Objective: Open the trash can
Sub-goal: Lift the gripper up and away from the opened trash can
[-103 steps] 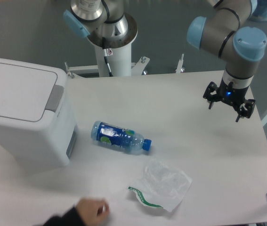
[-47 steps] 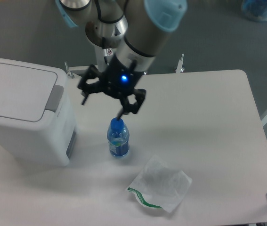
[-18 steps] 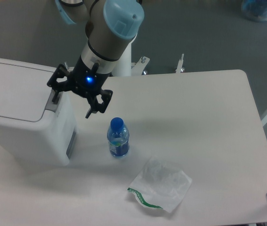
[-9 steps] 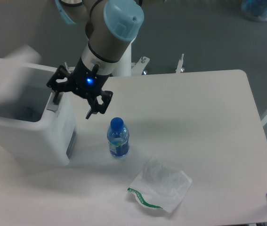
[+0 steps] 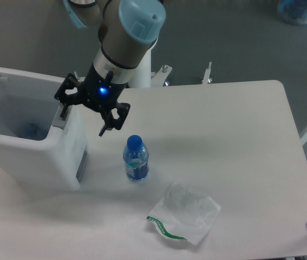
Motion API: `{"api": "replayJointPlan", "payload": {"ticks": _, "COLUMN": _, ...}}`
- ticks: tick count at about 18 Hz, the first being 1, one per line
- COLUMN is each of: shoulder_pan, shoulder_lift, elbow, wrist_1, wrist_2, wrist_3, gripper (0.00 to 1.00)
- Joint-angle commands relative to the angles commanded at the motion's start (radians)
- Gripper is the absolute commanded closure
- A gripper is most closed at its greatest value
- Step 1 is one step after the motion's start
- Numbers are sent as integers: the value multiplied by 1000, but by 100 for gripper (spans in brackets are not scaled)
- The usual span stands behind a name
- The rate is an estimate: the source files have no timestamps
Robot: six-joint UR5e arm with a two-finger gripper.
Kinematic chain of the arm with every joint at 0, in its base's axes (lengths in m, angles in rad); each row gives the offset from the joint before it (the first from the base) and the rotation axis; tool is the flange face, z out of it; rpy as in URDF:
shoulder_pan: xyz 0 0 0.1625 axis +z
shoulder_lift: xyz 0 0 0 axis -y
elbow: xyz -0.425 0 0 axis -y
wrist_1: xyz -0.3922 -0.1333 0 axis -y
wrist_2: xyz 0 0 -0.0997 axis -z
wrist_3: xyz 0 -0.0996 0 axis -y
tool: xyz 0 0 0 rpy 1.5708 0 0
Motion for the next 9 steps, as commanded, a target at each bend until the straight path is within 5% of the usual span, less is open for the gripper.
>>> {"api": "replayJointPlan", "payload": {"ticks": 4, "shoulder_pan": 63, "shoulder_lift": 0, "elbow": 17, "wrist_1": 147, "wrist_2": 76, "wrist_3": 23, "gripper": 0}}
{"api": "replayJointPlan", "payload": {"ticks": 9, "shoulder_pan": 124, "shoulder_lift": -8, "elbow": 17, "wrist_1": 213, "wrist_2": 153, "wrist_3": 117, "gripper": 0}}
